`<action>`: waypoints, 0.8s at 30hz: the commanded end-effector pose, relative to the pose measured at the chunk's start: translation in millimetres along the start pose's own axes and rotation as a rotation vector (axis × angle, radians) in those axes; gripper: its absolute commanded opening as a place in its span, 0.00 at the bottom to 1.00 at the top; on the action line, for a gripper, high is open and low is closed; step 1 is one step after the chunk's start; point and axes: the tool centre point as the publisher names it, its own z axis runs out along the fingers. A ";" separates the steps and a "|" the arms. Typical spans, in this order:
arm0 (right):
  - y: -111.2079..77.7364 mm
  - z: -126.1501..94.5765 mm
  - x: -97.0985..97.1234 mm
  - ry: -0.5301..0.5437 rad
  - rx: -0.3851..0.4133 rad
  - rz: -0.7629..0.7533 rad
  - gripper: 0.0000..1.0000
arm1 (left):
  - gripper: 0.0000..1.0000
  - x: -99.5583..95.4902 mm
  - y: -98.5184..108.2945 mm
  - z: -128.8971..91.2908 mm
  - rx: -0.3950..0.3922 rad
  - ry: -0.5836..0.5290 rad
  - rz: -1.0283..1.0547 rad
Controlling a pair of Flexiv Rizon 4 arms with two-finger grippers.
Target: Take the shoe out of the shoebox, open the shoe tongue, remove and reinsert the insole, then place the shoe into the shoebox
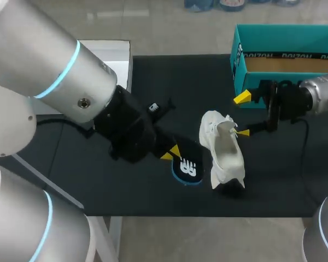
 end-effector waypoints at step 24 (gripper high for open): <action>-0.5 0.9 -0.2 -0.001 -0.002 0.000 1.00 | 0.00 -34.7 41.2 81.6 -0.111 -0.384 0.095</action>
